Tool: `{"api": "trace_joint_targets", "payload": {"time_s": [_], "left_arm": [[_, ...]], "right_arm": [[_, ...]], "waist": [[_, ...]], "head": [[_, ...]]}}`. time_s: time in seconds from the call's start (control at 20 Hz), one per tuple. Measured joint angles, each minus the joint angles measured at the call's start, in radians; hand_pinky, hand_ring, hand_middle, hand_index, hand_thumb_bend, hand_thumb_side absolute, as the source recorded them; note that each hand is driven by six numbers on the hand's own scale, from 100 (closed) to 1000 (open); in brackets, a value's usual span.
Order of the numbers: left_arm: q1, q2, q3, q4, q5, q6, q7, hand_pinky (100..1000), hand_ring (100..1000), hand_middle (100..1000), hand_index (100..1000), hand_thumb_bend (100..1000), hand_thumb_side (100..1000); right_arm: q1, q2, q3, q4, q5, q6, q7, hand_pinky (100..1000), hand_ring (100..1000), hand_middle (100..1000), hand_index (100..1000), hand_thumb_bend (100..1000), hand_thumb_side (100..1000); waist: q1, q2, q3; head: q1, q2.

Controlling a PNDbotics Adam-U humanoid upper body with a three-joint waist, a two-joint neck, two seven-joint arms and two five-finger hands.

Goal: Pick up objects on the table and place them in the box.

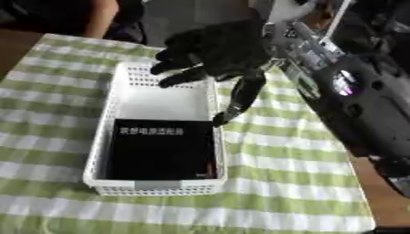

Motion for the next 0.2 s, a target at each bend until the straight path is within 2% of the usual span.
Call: {"api": "trace_joint_targets", "payload": {"time_s": [0.2], "left_arm": [[0.000,0.000,0.000,0.000,0.000,0.000,0.000,778,1000,1000,886,175,1000]], "right_arm": [[0.000,-0.066,-0.063,-0.041,0.002,0.030,-0.026,1000,1000,1000,1000,541,682]], "waist": [[0.000,0.000,-0.006]], "head": [[0.001,0.000]]}}
